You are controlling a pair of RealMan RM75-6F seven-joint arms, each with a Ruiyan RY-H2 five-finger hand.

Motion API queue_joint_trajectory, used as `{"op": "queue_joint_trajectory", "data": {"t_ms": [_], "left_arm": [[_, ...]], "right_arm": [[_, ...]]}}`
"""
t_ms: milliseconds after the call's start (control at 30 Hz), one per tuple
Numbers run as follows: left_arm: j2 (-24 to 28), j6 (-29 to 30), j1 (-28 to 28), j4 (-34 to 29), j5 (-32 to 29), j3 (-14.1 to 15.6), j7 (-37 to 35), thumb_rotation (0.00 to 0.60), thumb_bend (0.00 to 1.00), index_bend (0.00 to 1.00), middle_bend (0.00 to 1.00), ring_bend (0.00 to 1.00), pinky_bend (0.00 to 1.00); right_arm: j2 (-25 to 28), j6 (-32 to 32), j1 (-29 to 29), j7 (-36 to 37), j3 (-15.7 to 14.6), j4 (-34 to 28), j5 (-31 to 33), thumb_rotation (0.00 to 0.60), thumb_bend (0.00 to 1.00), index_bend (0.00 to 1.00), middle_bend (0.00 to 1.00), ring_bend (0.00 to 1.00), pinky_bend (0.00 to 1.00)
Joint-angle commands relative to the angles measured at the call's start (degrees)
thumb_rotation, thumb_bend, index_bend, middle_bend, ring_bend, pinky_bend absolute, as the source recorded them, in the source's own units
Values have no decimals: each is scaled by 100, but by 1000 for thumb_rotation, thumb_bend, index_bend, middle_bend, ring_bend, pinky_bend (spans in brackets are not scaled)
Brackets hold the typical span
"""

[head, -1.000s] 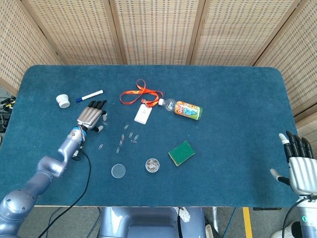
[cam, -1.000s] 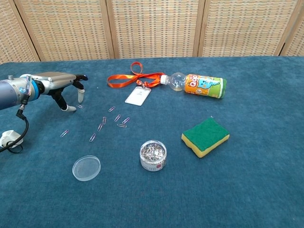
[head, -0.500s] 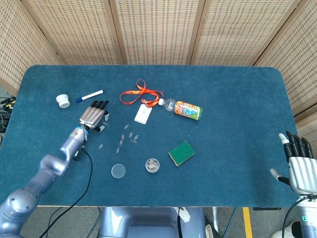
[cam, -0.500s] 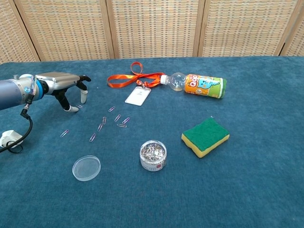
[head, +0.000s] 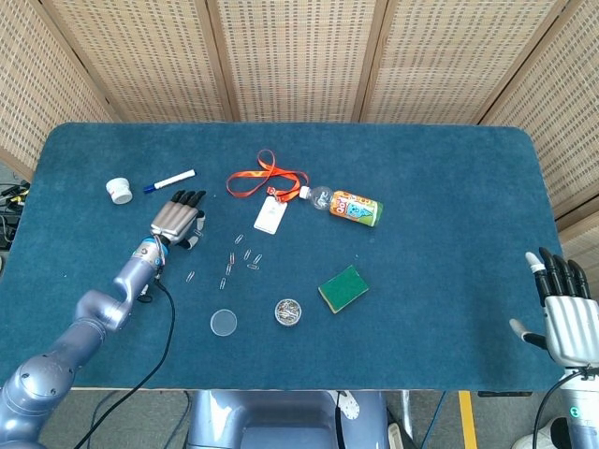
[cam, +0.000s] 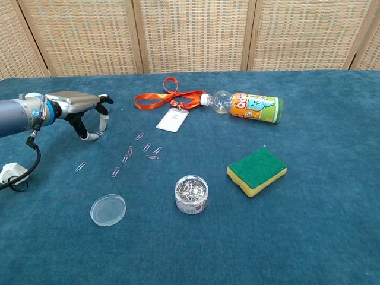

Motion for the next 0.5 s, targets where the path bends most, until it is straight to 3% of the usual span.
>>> {"op": "queue_joint_trajectory", "data": {"t_ms": [33, 267, 433, 500], "left_arm": [[-4, -20, -5, 5, -16, -10, 17, 600, 365, 510, 0, 0, 0], [-15, -47, -13, 4, -38, -19, 95, 600, 388, 542, 0, 0, 0], [-10, -60, -1, -6, -55, -25, 124, 600, 416, 664, 0, 0, 0], [-6, -69, 5, -9, -63, -26, 151, 600, 424, 669, 0, 0, 0]], "right_arm": [[3, -1, 1, 10, -1, -3, -3, 600, 0, 0, 0, 0, 0], [11, 5, -1, 36, -3, -10, -9, 600, 0, 0, 0, 0, 0], [17, 12, -5, 46, -8, -18, -21, 600, 0, 0, 0, 0, 0], [20, 19, -8, 49, -14, -18, -31, 600, 0, 0, 0, 0, 0]]}}
